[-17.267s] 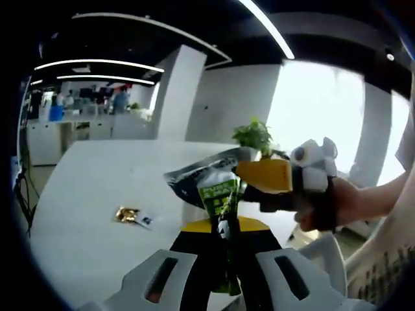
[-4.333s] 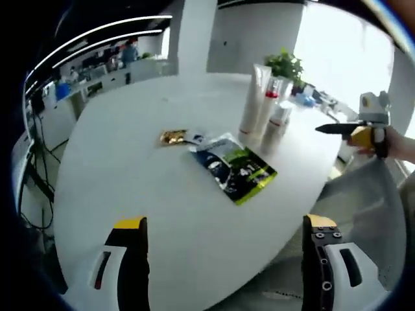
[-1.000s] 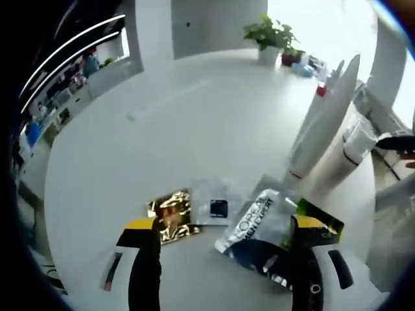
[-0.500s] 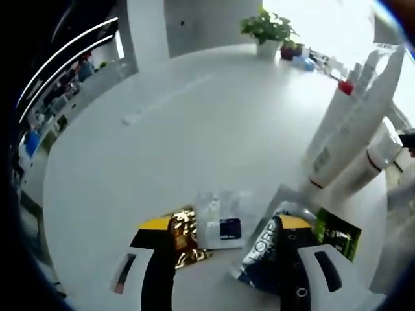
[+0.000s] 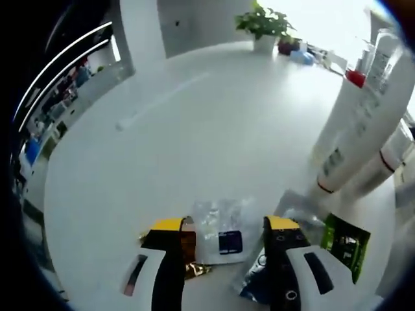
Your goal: Arrange the skincare products in the storage area until every visible bottle or jar stands upright without overlapping.
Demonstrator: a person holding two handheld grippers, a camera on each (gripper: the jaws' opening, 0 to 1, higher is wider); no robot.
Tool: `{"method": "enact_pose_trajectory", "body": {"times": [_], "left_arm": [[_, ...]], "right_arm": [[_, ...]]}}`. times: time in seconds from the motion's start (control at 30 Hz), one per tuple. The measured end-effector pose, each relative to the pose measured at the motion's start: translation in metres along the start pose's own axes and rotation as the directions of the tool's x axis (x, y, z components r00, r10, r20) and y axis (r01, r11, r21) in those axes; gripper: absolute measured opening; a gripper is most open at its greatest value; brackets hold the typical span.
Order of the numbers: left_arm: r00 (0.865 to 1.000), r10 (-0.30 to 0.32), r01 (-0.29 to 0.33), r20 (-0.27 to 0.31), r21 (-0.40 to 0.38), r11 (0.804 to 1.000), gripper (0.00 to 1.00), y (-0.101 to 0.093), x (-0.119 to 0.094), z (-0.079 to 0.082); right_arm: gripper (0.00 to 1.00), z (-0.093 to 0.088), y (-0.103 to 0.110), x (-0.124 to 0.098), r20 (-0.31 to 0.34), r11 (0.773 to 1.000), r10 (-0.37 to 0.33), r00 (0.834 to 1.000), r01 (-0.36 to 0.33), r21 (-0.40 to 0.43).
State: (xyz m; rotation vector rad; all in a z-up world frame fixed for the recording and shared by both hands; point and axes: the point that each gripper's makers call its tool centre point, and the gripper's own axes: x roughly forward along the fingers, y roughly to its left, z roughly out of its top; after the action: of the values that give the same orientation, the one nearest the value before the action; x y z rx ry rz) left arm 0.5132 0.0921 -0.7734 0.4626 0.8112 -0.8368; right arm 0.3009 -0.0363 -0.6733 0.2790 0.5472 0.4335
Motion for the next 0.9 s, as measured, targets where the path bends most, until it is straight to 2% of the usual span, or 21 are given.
{"method": "enact_pose_trajectory", "body": {"times": [0.37, 0.53, 0.77, 0.9], "left_arm": [[0.998, -0.062, 0.063, 0.010, -0.022, 0.998, 0.38, 0.000, 0.001, -0.001], [0.997, -0.078, 0.078, 0.012, 0.001, 0.997, 0.37, 0.000, 0.002, 0.001], [0.997, -0.075, 0.074, 0.002, 0.019, 0.997, 0.37, 0.002, 0.003, 0.003], [0.997, -0.071, 0.071, 0.022, 0.019, 0.997, 0.37, 0.008, -0.001, 0.012]], "right_arm": [[0.93, -0.001, -0.001, 0.000, -0.002, 1.000, -0.005, 1.000, 0.005, 0.003], [0.93, 0.000, -0.001, 0.000, -0.002, 1.000, -0.006, 1.000, 0.006, 0.004], [0.93, -0.001, -0.002, 0.000, -0.005, 1.000, -0.008, 1.000, 0.008, 0.001], [0.93, -0.001, -0.002, 0.000, -0.004, 1.000, -0.010, 1.000, 0.010, -0.001]]}}
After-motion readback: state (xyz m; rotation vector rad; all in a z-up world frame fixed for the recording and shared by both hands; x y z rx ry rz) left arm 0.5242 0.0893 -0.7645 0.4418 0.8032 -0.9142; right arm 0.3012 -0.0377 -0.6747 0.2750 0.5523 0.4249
